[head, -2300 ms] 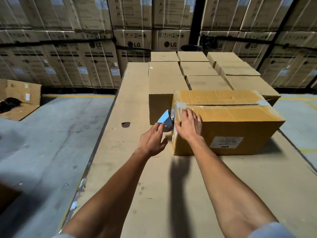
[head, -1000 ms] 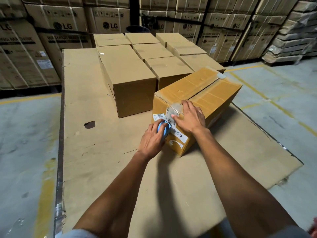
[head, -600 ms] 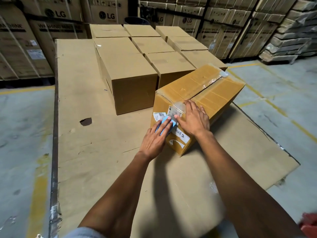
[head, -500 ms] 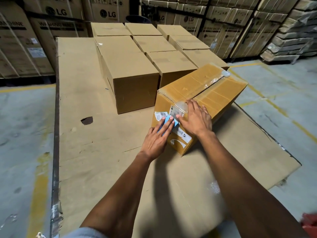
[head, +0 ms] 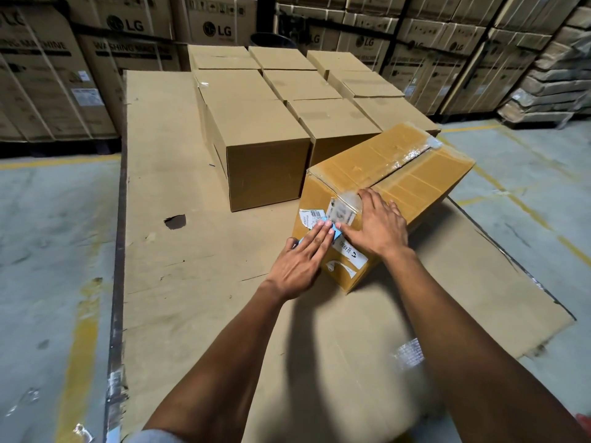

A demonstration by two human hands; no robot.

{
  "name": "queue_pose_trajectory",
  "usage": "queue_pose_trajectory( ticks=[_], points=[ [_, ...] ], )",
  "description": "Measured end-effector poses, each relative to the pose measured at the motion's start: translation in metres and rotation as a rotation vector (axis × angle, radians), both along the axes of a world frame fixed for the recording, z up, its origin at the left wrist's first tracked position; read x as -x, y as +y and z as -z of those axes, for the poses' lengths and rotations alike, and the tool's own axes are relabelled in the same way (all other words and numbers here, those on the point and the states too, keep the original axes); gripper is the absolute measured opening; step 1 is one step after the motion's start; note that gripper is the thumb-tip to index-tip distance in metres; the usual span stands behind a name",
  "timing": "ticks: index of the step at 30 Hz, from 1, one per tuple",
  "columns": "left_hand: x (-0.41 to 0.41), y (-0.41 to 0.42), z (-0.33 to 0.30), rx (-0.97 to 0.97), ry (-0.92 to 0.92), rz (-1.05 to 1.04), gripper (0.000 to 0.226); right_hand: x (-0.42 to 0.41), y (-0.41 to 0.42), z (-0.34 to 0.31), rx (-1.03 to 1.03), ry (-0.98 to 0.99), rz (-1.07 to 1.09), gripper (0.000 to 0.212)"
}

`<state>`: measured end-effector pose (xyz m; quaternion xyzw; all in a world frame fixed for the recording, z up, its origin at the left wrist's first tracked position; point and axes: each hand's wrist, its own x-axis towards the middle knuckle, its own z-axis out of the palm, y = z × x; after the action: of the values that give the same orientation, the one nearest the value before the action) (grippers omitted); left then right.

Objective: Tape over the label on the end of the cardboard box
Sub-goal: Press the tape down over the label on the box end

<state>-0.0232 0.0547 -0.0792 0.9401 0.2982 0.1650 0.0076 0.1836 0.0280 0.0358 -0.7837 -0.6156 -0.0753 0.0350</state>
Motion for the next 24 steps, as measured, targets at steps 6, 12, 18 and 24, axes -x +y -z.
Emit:
queue_pose_trajectory(
  ticks=[6,12,18,24],
  points=[
    [0.001,0.003,-0.01,-0.102,0.065,0.032,0.085,-0.004,-0.001,0.0,0.044,0.05,-0.02,0.104],
    [-0.006,0.005,-0.016,-0.057,0.12,0.037,0.075,-0.004,-0.002,-0.001,0.045,0.064,-0.018,0.1],
    [-0.007,0.009,-0.014,-0.057,0.107,0.063,0.076,-0.006,-0.001,0.0,0.064,0.085,-0.028,0.1],
    [-0.01,0.016,-0.013,-0.078,0.103,0.082,0.086,-0.008,-0.002,0.0,0.095,0.104,-0.041,0.098]
  ],
)
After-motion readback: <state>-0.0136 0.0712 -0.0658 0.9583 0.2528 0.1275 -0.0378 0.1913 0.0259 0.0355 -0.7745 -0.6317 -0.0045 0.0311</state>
